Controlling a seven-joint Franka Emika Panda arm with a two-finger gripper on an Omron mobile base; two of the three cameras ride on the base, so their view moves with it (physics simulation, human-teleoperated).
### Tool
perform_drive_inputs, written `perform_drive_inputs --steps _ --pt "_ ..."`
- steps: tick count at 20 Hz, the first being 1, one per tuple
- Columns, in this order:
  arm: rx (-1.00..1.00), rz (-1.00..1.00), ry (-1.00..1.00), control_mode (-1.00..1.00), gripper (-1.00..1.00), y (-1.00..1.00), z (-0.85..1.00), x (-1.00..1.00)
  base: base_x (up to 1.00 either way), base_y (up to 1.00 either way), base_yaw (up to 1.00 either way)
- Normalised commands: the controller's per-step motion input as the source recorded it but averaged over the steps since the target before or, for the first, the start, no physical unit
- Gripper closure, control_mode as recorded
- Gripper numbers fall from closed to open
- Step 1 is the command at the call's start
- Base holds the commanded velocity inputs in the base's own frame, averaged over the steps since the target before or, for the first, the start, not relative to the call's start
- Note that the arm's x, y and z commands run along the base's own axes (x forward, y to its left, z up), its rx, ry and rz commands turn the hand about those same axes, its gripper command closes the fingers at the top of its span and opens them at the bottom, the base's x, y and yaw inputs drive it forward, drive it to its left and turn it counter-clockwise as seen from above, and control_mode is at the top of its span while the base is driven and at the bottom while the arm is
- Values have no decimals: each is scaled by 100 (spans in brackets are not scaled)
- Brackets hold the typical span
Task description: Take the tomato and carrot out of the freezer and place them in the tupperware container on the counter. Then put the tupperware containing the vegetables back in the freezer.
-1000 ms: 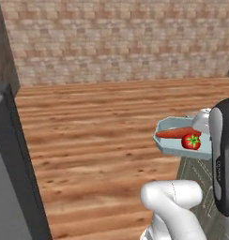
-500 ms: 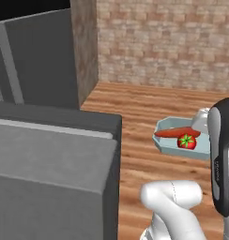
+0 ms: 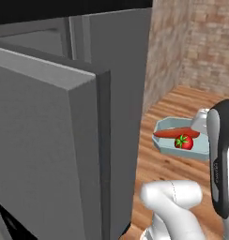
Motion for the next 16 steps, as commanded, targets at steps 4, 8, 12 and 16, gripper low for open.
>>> perform_drive_inputs --steps 4,8,12,16 --pt "0 0 0 100 100 0 0 0 0 8 61" --pt "0 0 0 100 100 0 0 0 -7 0 59" --pt "0 0 0 100 100 0 0 0 0 0 61" --pt "0 0 0 100 100 0 0 0 7 0 58"
